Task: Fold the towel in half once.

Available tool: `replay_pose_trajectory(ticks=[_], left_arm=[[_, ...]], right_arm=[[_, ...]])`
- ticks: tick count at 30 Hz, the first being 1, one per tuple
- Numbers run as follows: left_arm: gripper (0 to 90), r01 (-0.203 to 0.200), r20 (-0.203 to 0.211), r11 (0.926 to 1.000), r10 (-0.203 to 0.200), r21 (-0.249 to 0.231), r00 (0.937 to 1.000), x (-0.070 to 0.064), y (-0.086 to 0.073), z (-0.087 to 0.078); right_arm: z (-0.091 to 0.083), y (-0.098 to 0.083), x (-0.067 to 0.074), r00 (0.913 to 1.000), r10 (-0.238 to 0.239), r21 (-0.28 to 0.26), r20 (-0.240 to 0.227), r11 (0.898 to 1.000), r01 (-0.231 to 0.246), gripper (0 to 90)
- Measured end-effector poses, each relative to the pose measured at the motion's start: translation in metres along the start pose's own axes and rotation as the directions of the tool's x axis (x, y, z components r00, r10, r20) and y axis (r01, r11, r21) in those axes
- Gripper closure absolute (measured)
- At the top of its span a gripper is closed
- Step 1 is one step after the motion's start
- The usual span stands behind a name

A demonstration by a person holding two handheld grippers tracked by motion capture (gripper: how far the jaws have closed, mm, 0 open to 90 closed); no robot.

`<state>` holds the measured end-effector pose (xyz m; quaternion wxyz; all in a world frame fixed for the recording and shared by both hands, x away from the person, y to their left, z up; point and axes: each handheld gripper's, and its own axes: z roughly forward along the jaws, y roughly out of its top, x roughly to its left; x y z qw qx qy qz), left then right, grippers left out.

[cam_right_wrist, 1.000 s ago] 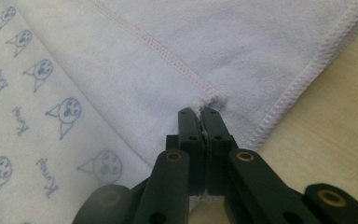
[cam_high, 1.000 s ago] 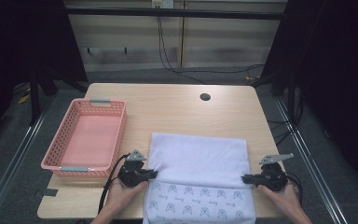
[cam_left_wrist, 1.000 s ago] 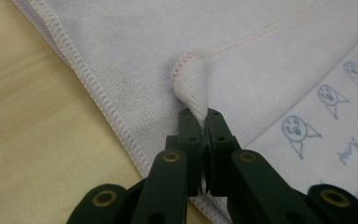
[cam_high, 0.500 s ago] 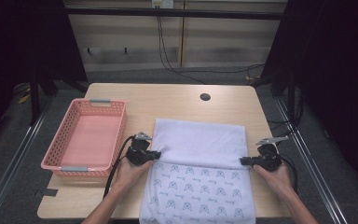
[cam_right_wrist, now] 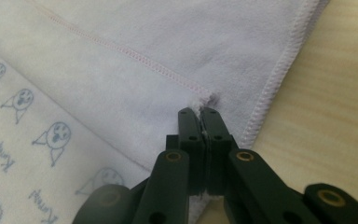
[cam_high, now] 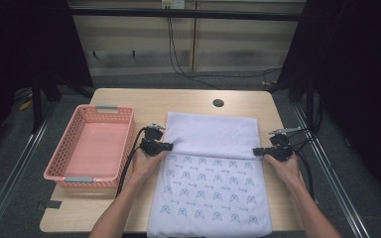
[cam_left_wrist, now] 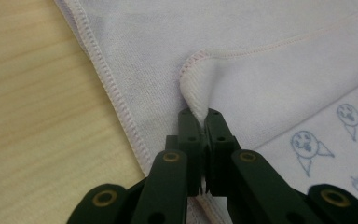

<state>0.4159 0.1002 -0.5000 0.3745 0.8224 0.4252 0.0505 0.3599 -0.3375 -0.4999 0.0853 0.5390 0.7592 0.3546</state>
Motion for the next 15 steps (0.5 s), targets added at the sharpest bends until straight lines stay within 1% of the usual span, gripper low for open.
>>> replay_pose_trajectory(ticks=[1,2,3,4,5,6,7,8,9,11,12,13,14,15], left_arm=[[87.3,0.008,-0.004,1.0,-0.008,-0.005,1.0,0.0,0.001,0.001],[87.3,0.008,-0.004,1.0,-0.008,-0.005,1.0,0.0,0.001,0.001],[87.3,-0.015,-0.014,0.9999,0.015,0.003,0.9998,0.005,0.005,0.003],[87.3,-0.001,-0.014,1.0,0.001,-0.009,0.9999,0.006,0.006,0.005],[87.3,0.011,-0.012,0.9999,-0.011,-0.012,0.9999,0.01,0.009,0.006],[87.3,0.011,-0.012,0.9999,-0.011,-0.012,0.9999,0.01,0.009,0.006],[87.3,0.032,-0.015,0.9991,-0.033,-0.028,0.9994,0.013,0.011,0.009],[87.3,0.032,-0.015,0.9991,-0.033,-0.028,0.9994,0.013,0.011,0.009],[87.3,0.022,-0.027,0.9996,-0.022,-0.018,0.9994,0.016,0.015,0.01],[87.3,0.022,-0.029,0.9996,-0.023,-0.02,0.9993,0.017,0.016,0.011],[87.3,0.006,-0.041,1.0,-0.007,-0.003,0.9991,0.019,0.02,0.012],[87.3,0.006,-0.041,1.0,-0.007,-0.003,0.9991,0.019,0.02,0.012],[87.3,-0.03,-0.078,0.9993,0.032,0.024,0.9964,0.018,0.028,0.015],[87.3,-0.03,-0.078,0.9993,0.032,0.024,0.9964,0.018,0.028,0.015]], right_arm=[[0.002,0.002,-0.003,0.9999,0.011,-0.006,-0.005,1.0,-0.011,89.2],[0.002,0.002,-0.003,0.9999,0.011,-0.006,-0.005,1.0,-0.011,89.2],[0.007,0.009,-0.006,0.9999,0.013,-0.009,0.006,1.0,-0.013,89.1],[0.008,0.011,-0.006,0.9998,0.008,-0.006,0.016,1.0,-0.008,89.1],[0.01,0.014,-0.006,0.9997,0.002,-0.001,0.024,1.0,-0.002,89.1],[0.013,0.018,-0.007,0.9995,0.012,-0.003,0.031,1.0,-0.012,89.1],[0.015,0.02,-0.008,0.9993,0.007,-0.005,0.036,1.0,-0.007,89.1],[0.015,0.02,-0.008,0.9993,0.007,-0.005,0.036,1.0,-0.007,89.1],[0.019,0.025,-0.008,0.9988,0.008,-0.008,0.048,1.0,-0.008,89.1],[0.021,0.027,-0.009,0.9989,0.002,-0.011,0.046,1.0,-0.001,89.1],[0.024,0.032,-0.01,0.9989,0.002,-0.01,0.047,1.0,-0.001,89.1],[0.024,0.032,-0.01,0.9989,0.002,-0.01,0.047,1.0,-0.001,89.1],[0.028,0.036,-0.01,0.9985,-0.006,-0.014,0.055,1.0,0.007,89.1],[0.03,0.038,-0.011,0.9983,-0.001,-0.018,0.059,1.0,0.002,89.1]])
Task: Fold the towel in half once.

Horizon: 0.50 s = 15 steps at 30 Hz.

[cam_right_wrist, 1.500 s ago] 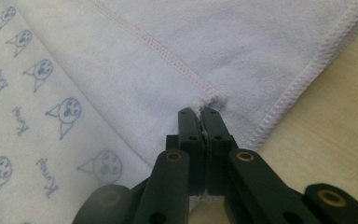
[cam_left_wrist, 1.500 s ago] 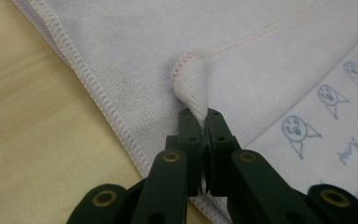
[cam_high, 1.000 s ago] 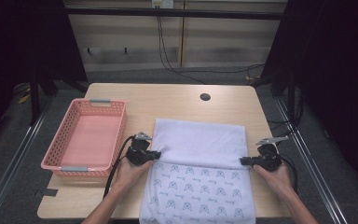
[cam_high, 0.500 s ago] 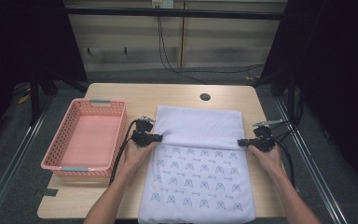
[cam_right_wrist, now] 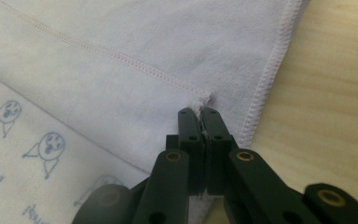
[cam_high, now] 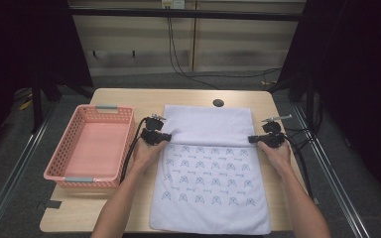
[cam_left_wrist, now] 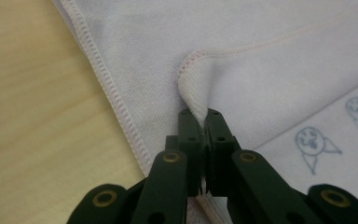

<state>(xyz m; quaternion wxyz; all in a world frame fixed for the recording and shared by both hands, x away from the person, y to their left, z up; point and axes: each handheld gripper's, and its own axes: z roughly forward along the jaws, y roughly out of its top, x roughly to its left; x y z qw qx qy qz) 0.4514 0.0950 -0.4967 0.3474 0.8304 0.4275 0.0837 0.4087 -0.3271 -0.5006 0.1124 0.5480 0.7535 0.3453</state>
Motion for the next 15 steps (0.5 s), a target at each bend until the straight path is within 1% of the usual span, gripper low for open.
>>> replay_pose_trajectory(ticks=[1,2,3,4,5,7,9,10,11,12,13,14,15], left_arm=[[87.3,-0.012,-0.01,0.9999,0.012,0.013,0.9999,0.001,0.003,0.001],[87.3,0.018,-0.015,0.9998,-0.018,0.0,0.9997,0.004,0.004,0.003],[87.3,0.048,-0.005,0.9986,-0.049,-0.02,0.9988,0.007,0.004,0.004],[87.2,0.048,-0.005,0.9986,-0.049,-0.02,0.9988,0.007,0.004,0.004],[87.2,0.05,0.009,0.9986,-0.05,-0.018,0.9987,0.009,0.002,0.003],[87.2,0.046,0.011,0.9988,-0.046,-0.018,0.9989,0.009,0.002,0.002],[87.3,0.058,0.029,0.9975,-0.057,-0.04,0.998,0.009,-0.002,-0.001],[87.3,0.074,0.065,0.9953,-0.07,-0.062,0.9954,0.011,-0.004,-0.006],[87.2,0.089,0.082,0.9925,-0.082,-0.084,0.9933,0.011,-0.005,-0.01],[87.2,0.089,0.082,0.9925,-0.082,-0.084,0.9933,0.011,-0.005,-0.01],[87.2,0.096,0.09,0.9903,-0.087,-0.1,0.9921,0.01,-0.005,-0.014],[87.2,0.07,0.093,0.9921,-0.06,-0.104,0.9938,0.008,-0.003,-0.019],[87.2,0.06,0.114,0.991,-0.046,-0.12,0.9924,0.005,-0.002,-0.024]], right_arm=[[0.0,0.0,0.0,1.0,0.0,0.0,0.0,1.0,0.0,89.1],[0.005,0.005,-0.001,0.9999,0.011,-0.008,0.011,1.0,-0.011,89.1],[0.007,0.006,-0.002,0.9998,0.015,-0.017,0.009,1.0,-0.015,89.0],[0.007,0.006,-0.002,0.9998,0.015,-0.017,0.009,1.0,-0.015,89.0],[0.01,0.009,-0.004,0.9997,0.025,-0.02,-0.007,0.999,-0.025,89.1],[0.01,0.01,-0.004,0.9996,0.026,-0.018,-0.011,0.999,-0.027,89.1],[0.007,0.011,-0.004,0.9998,0.008,-0.019,-0.016,1.0,-0.008,89.1],[-0.002,0.011,-0.006,0.9991,0.0,-0.047,-0.041,0.999,-0.002,89.1],[-0.006,0.012,-0.007,0.9988,-0.001,-0.066,-0.05,0.998,-0.003,89.1],[-0.006,0.012,-0.007,0.9988,-0.001,-0.066,-0.05,0.998,-0.003,89.1],[-0.013,0.013,-0.008,0.9972,0.009,-0.1,-0.075,0.995,-0.017,89.0],[-0.019,0.015,-0.009,0.9952,0.009,-0.135,-0.097,0.991,-0.022,89.1],[-0.031,0.019,-0.008,0.992,-0.001,-0.18,-0.126,0.984,-0.022,89.0]])
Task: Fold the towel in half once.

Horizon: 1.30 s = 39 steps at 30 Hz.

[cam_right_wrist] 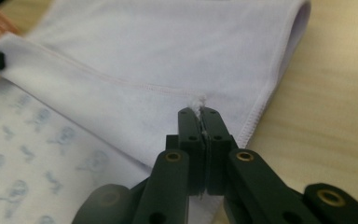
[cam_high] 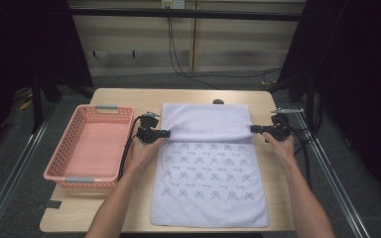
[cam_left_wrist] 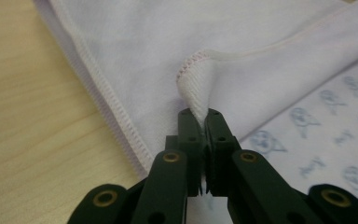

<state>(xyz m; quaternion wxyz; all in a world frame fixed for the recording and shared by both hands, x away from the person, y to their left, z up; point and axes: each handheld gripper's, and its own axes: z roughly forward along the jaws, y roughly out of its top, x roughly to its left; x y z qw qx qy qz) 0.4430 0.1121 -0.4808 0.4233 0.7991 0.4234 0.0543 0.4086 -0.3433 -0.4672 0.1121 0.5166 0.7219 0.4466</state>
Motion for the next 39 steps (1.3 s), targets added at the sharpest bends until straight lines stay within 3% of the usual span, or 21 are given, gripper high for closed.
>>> replay_pose_trajectory(ticks=[2,5,7,8,11,16,17,19,23,28,29,31,32,33,34,39], left_arm=[[87.2,-0.022,0.051,0.9981,0.025,-0.057,0.9984,-0.012,0.006,-0.017],[87.3,-0.056,0.073,0.9963,0.061,-0.065,0.9955,-0.019,0.009,-0.028],[87.3,-0.057,0.096,0.9949,0.065,-0.083,0.9933,-0.021,0.01,-0.039],[87.3,-0.058,0.107,0.9931,0.069,-0.101,0.9918,-0.021,0.009,-0.05],[87.3,-0.053,0.118,0.991,0.068,-0.123,0.9908,-0.022,0.006,-0.061],[87.2,-0.096,0.097,0.9847,0.111,-0.145,0.9891,-0.034,-0.003,-0.086],[87.2,-0.105,0.112,0.9801,0.125,-0.168,0.9858,-0.039,-0.005,-0.096],[87.2,-0.117,0.112,0.9786,0.137,-0.17,0.9843,-0.041,-0.005,-0.101],[87.2,-0.114,0.131,0.9672,0.146,-0.227,0.9805,-0.05,0.0,-0.124],[87.2,-0.141,0.148,0.9518,0.187,-0.272,0.9711,-0.065,-0.001,-0.152],[87.2,-0.175,0.144,0.95,0.217,-0.259,0.9656,-0.072,-0.008,-0.158],[87.1,-0.187,0.141,0.9512,0.226,-0.246,0.964,-0.075,-0.014,-0.159],[87.1,-0.188,0.144,0.9558,0.223,-0.226,0.964,-0.077,-0.021,-0.158],[87.0,-0.202,0.143,0.9614,0.23,-0.187,0.9626,-0.08,-0.038,-0.153],[87.0,-0.192,0.157,0.9657,0.22,-0.175,0.9629,-0.081,-0.047,-0.149],[86.5,-0.177,0.199,0.9741,0.203,-0.141,0.9588,-0.085,-0.08,-0.14]], right_arm=[[-0.01,0.005,0.005,0.9997,-0.014,-0.032,-0.021,0.999,0.013,89.1],[-0.025,0.01,0.01,0.9982,-0.028,-0.069,-0.054,0.997,0.024,89.0],[-0.03,0.012,0.012,0.9972,-0.032,-0.081,-0.067,0.996,0.026,89.0],[-0.04,0.014,0.016,0.9954,-0.052,-0.097,-0.081,0.994,0.044,89.1],[-0.054,0.014,0.022,0.9932,-0.075,-0.087,-0.09,0.994,0.067,89.0],[-0.07,0.01,0.031,0.9891,-0.097,-0.095,-0.11,0.992,0.087,89.0],[-0.078,0.009,0.035,0.9862,-0.113,-0.101,-0.121,0.99,0.101,89.0],[-0.082,0.008,0.038,0.9853,-0.117,-0.109,-0.124,0.989,0.103,89.0],[-0.1,0.011,0.05,0.9803,-0.144,-0.132,-0.135,0.983,0.126,89.0],[-0.128,0.014,0.067,0.9699,-0.192,-0.185,-0.15,0.969,0.163,89.1],[-0.137,0.009,0.073,0.967,-0.203,-0.195,-0.153,0.966,0.172,89.1],[-0.14,-0.003,0.078,0.9624,-0.215,-0.182,-0.166,0.966,0.185,89.1],[-0.14,-0.003,0.078,0.9624,-0.215,-0.182,-0.166,0.966,0.185,89.1],[-0.141,-0.02,0.083,0.9576,-0.221,-0.158,-0.185,0.968,0.193,89.0],[-0.14,-0.03,0.085,0.9555,-0.22,-0.147,-0.197,0.97,0.193,89.0],[-0.137,-0.066,0.089,0.9544,-0.207,-0.082,-0.215,0.978,0.194,88.9]])
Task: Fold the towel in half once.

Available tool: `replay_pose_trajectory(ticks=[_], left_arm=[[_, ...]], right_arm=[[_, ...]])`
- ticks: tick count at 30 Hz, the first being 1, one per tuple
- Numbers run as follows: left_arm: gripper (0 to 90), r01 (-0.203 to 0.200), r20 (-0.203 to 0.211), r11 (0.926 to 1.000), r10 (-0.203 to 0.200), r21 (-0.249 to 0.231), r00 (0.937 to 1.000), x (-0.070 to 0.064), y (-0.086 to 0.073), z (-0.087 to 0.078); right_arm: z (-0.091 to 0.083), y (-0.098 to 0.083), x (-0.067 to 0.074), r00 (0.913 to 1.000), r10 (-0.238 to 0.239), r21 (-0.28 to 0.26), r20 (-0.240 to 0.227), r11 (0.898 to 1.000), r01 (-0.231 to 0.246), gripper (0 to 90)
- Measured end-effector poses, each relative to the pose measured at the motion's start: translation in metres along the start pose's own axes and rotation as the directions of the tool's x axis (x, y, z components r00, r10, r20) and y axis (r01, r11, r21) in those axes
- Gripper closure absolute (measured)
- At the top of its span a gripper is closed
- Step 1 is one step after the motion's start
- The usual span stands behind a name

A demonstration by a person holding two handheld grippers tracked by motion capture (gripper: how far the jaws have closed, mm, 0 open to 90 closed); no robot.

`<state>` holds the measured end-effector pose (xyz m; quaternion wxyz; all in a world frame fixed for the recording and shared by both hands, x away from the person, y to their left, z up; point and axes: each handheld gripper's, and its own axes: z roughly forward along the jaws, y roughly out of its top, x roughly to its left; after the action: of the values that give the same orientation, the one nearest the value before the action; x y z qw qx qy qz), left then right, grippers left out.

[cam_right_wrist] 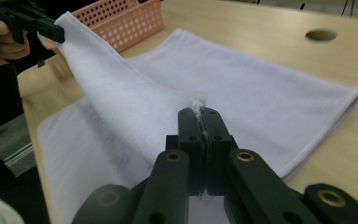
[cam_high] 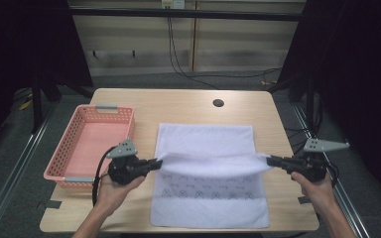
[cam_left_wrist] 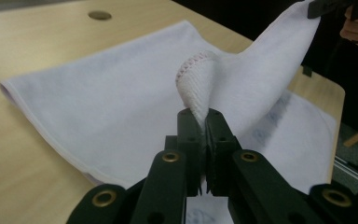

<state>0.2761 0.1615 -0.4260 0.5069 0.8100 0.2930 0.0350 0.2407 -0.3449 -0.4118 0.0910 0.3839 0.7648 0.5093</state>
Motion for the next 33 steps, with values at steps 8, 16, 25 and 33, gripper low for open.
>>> replay_pose_trajectory(ticks=[8,16,25,33], left_arm=[[83.0,0.008,0.023,0.9882,-0.012,0.153,0.9997,-0.01,-0.051,0.013],[74.0,-0.005,0.05,0.973,-0.007,0.231,0.9987,-0.02,-0.068,0.011],[61.2,-0.016,0.071,0.9646,-0.003,0.263,0.9974,-0.029,-0.078,-0.005],[56.5,0.061,0.032,0.9888,-0.066,0.136,0.9973,-0.017,-0.071,-0.018]], right_arm=[[0.007,-0.06,0.014,0.9971,0.025,0.145,-0.072,0.989,-0.014,86.8],[0.001,-0.079,0.03,0.9941,0.012,0.224,-0.108,0.975,0.012,75.5],[-0.009,-0.093,0.041,0.9876,0.028,0.27,-0.154,0.963,0.015,62.0],[-0.011,-0.082,0.046,0.9927,0.01,0.198,-0.121,0.98,0.014,56.2]])
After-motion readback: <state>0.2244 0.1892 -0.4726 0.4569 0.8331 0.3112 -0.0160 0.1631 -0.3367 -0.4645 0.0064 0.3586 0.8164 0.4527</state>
